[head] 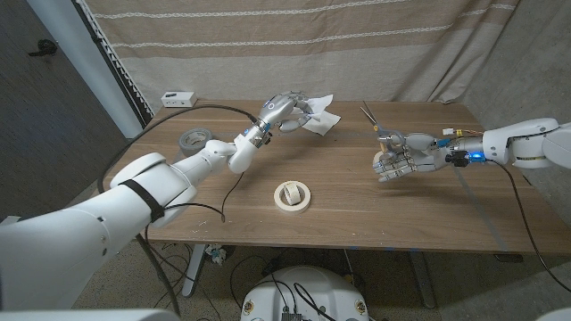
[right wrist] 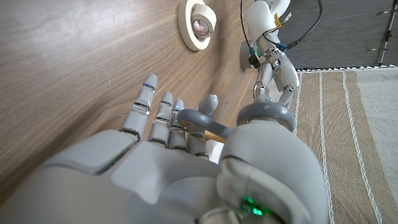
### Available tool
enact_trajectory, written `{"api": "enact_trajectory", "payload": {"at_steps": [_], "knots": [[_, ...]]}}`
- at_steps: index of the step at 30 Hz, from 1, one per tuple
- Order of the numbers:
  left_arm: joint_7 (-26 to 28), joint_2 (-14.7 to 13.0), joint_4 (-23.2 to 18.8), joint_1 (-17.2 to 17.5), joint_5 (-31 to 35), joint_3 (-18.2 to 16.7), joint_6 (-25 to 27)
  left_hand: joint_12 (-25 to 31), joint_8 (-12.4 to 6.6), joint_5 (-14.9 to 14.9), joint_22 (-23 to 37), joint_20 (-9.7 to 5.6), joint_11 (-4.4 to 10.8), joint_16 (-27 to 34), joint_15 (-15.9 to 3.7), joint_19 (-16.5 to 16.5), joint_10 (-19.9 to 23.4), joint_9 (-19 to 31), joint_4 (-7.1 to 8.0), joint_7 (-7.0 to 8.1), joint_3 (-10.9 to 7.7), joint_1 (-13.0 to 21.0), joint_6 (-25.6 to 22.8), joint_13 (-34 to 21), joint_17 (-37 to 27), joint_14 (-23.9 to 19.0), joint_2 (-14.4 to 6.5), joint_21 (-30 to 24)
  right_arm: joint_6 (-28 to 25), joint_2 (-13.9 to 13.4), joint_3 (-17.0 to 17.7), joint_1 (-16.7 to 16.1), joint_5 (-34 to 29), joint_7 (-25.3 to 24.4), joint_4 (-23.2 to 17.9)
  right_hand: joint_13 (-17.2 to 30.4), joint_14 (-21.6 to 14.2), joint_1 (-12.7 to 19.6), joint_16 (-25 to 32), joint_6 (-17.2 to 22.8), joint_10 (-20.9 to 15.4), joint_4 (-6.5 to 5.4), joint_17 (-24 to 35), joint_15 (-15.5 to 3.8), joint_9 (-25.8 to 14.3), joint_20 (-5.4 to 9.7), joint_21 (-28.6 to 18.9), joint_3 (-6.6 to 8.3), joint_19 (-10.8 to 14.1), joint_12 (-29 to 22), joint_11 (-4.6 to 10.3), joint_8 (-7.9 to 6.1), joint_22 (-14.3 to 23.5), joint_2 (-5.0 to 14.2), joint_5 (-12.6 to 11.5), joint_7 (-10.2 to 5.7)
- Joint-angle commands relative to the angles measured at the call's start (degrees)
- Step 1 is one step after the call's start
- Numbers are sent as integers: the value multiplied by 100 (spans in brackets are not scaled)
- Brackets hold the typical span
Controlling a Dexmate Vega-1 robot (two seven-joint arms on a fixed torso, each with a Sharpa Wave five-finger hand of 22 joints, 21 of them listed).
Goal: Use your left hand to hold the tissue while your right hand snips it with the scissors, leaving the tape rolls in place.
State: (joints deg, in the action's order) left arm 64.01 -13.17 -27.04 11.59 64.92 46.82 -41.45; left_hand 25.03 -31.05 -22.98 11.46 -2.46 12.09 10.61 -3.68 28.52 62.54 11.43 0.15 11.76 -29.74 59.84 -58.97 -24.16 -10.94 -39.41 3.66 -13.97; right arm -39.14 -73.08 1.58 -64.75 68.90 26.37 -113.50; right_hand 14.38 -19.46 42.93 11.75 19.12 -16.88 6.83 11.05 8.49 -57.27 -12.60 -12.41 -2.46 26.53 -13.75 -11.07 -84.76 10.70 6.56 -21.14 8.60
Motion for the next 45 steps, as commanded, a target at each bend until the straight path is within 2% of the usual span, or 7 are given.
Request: {"api": "enact_trajectory", "payload": {"at_steps": [1,7,14,22,31,38,45], "knots": [[-1,128,266,-20,-547,27,-234,33,-171,-26,14,-825,-9,3,-973,-24,5,373,14,24,40,73,-38,21,-14,11,25,6,61,-134,-79,-1,109,48,-48,5,-56,52,5,-25,8,33,25,-7,-15,3,-12,-16,38,3,-33,-7,15,-5,4,181],[-1,84,240,-110,-775,416,-197,35,-152,-48,15,-825,-9,-2,-974,-27,-53,342,115,30,88,110,22,33,-13,6,-3,2,46,-219,-70,-31,119,71,-93,4,-71,54,7,-21,8,26,26,4,-25,3,-4,-21,50,4,-31,-11,13,-4,13,193],[-1,74,199,-108,-766,447,-241,35,-181,-21,12,-810,-6,-5,-973,-57,-196,355,257,36,177,254,141,18,-9,58,-130,3,51,-342,-79,50,41,86,-149,4,-82,59,6,-6,15,23,26,12,22,3,1,-24,64,6,-31,18,12,-4,18,198],[-1,89,162,-71,-638,326,-327,46,-213,-32,8,-805,-8,-4,-973,-61,-193,357,326,38,244,311,147,35,-10,63,-120,6,-151,-357,-656,738,-78,245,-128,2,-76,69,-1,-61,27,20,26,15,-49,4,-2,-26,106,12,-62,-7,10,-3,24,221],[-1,148,199,-70,-639,279,-340,71,-235,-89,9,-804,-5,-2,-971,-59,-204,354,433,40,337,410,166,33,-11,50,-104,7,-350,-307,-1151,1311,-168,333,-139,2,-87,82,0,-65,18,18,27,28,-20,3,7,-27,129,9,-63,21,6,2,31,238],[-1,166,241,-114,-692,386,-357,78,-240,-119,9,-802,-5,-2,-971,-59,-217,347,503,40,399,484,185,35,-12,49,-95,9,-381,-276,-1405,1595,-281,424,-138,2,-114,81,8,-44,-8,11,27,-4,0,3,8,-32,154,-1,-37,32,6,1,39,235],[-1,165,190,-94,-590,333,-401,86,-248,-144,9,-801,-3,-5,-971,-60,-224,337,583,39,475,568,186,36,-8,50,-97,11,-432,-229,-1608,1799,-338,543,-87,1,-125,87,8,-67,4,9,28,-11,-27,3,13,-35,174,6,-58,27,4,2,43,249]]}}
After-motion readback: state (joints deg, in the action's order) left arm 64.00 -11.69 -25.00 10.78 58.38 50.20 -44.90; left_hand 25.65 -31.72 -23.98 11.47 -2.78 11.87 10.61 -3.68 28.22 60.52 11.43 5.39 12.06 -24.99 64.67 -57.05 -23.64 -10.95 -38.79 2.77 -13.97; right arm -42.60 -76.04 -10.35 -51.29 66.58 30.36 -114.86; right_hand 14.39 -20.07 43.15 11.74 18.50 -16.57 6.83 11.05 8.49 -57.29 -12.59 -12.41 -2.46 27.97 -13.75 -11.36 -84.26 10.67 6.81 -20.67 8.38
